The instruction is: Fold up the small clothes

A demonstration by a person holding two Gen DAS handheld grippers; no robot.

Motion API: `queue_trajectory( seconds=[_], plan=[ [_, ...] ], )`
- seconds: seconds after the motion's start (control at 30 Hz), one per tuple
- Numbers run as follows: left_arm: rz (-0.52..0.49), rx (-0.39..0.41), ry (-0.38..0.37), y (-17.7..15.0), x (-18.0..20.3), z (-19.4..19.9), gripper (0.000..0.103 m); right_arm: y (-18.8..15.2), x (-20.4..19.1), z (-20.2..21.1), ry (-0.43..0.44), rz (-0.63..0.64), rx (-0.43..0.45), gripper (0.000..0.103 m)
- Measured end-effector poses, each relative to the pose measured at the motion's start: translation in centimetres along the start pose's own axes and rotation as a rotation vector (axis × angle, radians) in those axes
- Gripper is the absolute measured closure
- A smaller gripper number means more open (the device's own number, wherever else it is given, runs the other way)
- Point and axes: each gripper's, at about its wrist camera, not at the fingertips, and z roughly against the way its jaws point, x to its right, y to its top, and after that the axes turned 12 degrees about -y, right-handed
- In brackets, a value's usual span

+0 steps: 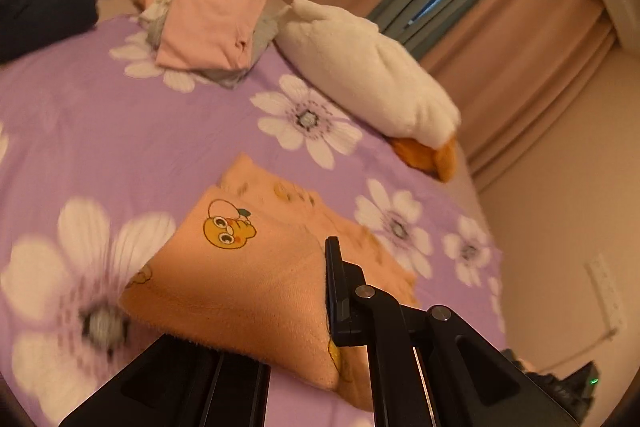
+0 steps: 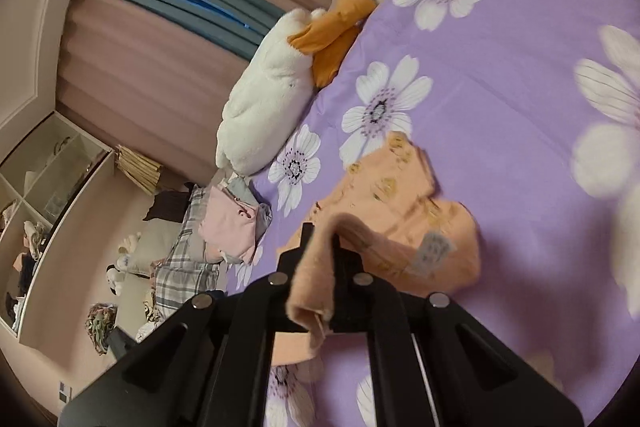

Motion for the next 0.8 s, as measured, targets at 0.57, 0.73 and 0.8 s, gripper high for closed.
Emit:
queue_trajectory(
  seconds=[0.57,0.73,0.8],
  plan=[
    [-0.104,-0.248,0.154,1.7,-7.9,-15.4,0.096,7.3,3.4,-20.9,-0.369,0.092,-0.133,0.102],
    [-0.183,-0.243,0.252,4.1,-5.5,-10.9,0.055,8.6,4.2,-17.7,-0.268,0.021,-0.16,0.087],
    [-0.13,-0.103,0.191,5.7,-5.1,-6.9,0.052,9.4,3.8,-14.3,-0.314,0.048,-0.089,0.073]
  ],
)
